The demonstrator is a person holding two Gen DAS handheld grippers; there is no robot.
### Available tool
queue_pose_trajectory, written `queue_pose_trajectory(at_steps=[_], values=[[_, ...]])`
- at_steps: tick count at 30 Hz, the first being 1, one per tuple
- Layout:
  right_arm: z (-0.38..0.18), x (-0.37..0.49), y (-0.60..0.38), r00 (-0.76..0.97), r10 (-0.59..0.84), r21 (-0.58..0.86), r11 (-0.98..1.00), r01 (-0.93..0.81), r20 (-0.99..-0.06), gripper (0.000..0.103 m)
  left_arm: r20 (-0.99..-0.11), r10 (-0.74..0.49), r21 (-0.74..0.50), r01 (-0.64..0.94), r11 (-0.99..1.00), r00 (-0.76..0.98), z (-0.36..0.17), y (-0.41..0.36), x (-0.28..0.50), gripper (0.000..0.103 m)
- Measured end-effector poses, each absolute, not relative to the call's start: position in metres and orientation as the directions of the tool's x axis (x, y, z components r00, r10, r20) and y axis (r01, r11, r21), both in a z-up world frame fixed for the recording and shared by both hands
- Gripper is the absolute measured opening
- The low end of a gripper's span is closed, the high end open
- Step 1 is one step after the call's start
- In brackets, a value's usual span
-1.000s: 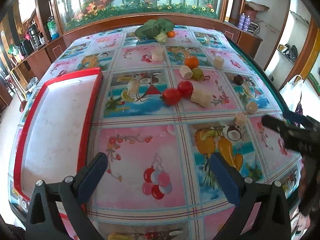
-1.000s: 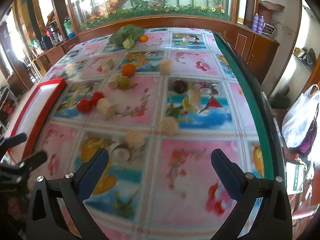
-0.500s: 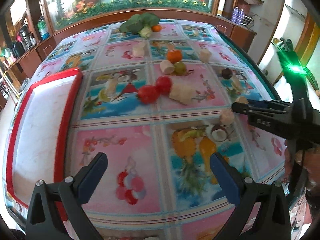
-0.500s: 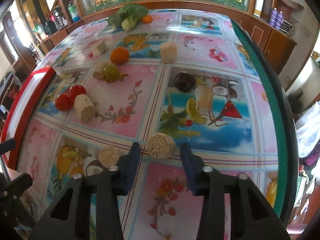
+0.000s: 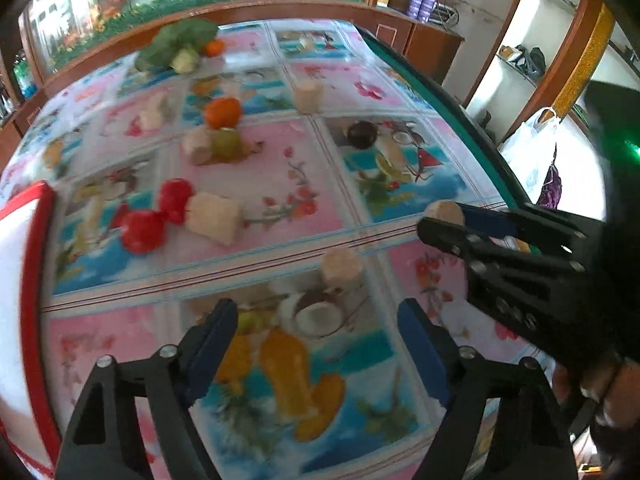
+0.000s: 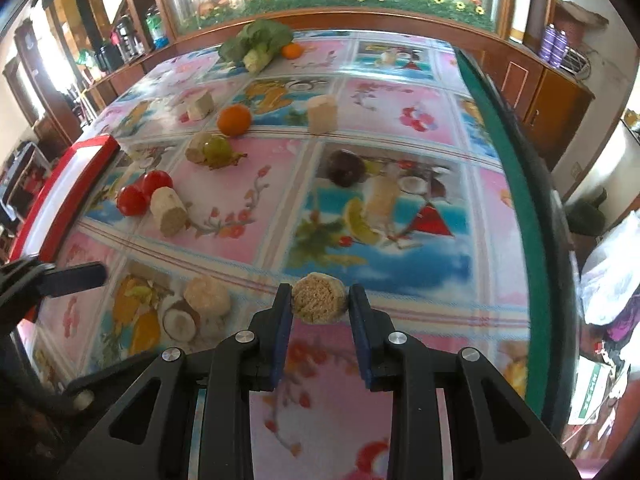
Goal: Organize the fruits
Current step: 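Grasp a round beige piece with the left gripper while the right gripper grasps another beige piece, then carry both held beige pieces over the red-rimmed white tray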
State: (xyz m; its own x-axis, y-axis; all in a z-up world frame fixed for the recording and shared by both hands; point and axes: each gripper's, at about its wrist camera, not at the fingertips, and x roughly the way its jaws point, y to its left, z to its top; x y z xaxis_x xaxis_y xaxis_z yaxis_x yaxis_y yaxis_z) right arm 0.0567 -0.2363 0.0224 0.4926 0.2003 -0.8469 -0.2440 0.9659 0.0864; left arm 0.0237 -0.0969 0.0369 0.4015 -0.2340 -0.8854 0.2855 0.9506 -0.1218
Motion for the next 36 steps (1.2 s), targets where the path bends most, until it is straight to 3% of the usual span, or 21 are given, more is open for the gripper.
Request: queue_pose_trajectory(at_steps=[4, 8, 9, 13, 36], values=[[0.025, 0.049, -0.249, 0.502, 0.188, 0.080, 0.970, -0.229, -0.844, 0.028, -0.888, -0.219, -0.095, 0.306, 0.947, 0.404, 0.031, -0.112, 0.031, 0.076], [0.026, 0.045, -0.259, 0.501, 0.199, 0.103, 0.972, -0.213, -0.842, 0.028, -0.894, -0.219, -0.103, 0.298, 0.949, 0.392, 0.022, -0.116, 0.040, 0.045], [0.026, 0.044, -0.260, 0.500, 0.202, 0.108, 0.972, -0.211, -0.842, 0.028, -0.889, -0.227, -0.109, 0.299, 0.948, 0.397, 0.023, -0.115, 0.039, 0.030], [0.027, 0.041, -0.262, 0.502, 0.208, 0.119, 0.972, -0.204, -0.839, 0.028, -0.886, -0.275, -0.168, 0.293, 0.941, 0.374, 0.022, -0.107, 0.039, 0.028], [0.026, 0.012, -0.175, 0.454, 0.265, 0.131, 0.943, -0.305, -0.850, 0.028, -0.848, -0.283, -0.234, 0.163, 0.958, 0.447, 0.050, 0.010, -0.011, 0.028]])
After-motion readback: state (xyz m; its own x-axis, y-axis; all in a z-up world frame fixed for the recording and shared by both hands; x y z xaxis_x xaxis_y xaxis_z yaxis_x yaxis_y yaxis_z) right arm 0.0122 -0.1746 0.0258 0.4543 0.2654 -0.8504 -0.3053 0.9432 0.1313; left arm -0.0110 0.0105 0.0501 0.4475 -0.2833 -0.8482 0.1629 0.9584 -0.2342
